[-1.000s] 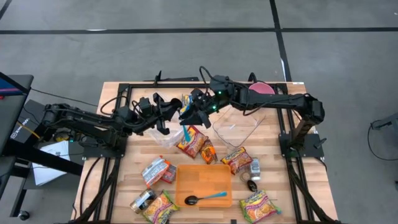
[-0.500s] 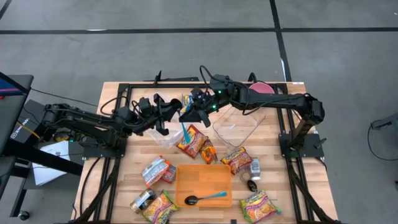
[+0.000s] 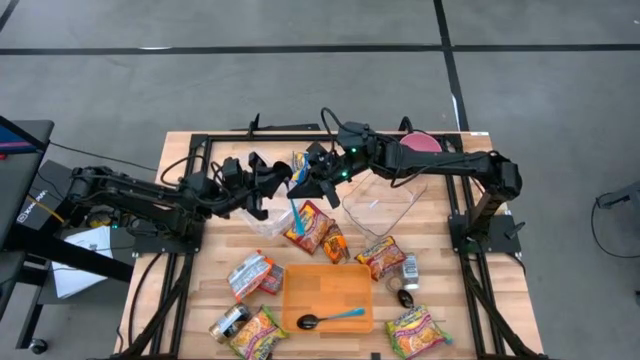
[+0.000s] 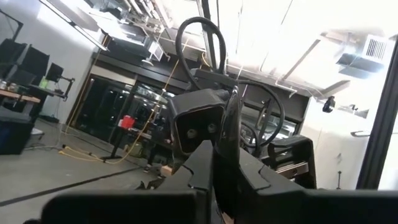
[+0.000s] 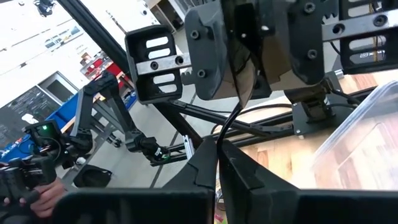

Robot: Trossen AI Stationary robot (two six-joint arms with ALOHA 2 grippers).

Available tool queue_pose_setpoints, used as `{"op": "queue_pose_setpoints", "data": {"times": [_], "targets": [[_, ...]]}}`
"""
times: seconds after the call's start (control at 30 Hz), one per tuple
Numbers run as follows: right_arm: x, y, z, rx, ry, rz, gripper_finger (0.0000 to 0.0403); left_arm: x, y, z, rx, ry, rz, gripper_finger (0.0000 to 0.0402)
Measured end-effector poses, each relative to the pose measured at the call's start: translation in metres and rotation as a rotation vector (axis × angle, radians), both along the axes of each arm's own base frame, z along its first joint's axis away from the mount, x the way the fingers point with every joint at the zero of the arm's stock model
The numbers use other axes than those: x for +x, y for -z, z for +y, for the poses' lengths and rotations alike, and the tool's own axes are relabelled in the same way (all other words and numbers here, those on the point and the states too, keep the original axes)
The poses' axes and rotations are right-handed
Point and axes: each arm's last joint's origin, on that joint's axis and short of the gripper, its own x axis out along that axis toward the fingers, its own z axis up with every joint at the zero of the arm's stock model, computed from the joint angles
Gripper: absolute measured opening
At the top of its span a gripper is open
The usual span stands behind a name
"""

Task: Pick & Place Food Item
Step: Put the black spoon into the orange bin

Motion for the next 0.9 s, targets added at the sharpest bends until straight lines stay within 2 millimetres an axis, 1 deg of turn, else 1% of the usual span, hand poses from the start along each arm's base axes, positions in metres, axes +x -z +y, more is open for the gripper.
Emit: {"op": "queue_pose_setpoints", "data": {"times": [0.2,0.37,0.47,0.6,0.9], "targets": [[0.0004,-0.0026,0.0013,0.0,-0.008,-0.028,0.0001,-0.0004,-0.0009,0.0003,-0.013,0.0,-0.01,0.0054],[0.0006,-0.0028,0.003,0.0,-0.013,-0.03,0.0001,-0.0004,-0.0009,-0.0009,-0.014,0.003,-0.01,0.0066],[0.0006,-0.0028,0.0035,0.0,-0.015,-0.03,0.0001,-0.0004,-0.0008,-0.0021,-0.014,0.009,-0.01,0.0053],[0.0006,-0.0028,0.0036,0.0,-0.017,-0.03,0.0,-0.0002,-0.0009,-0.0026,-0.002,0.026,-0.009,0.0014],[0.0009,-0.0039,0.0036,-0.002,-0.019,-0.046,0.0005,-0.0002,-0.0011,-0.0026,-0.003,0.027,-0.01,0.0007]]}}
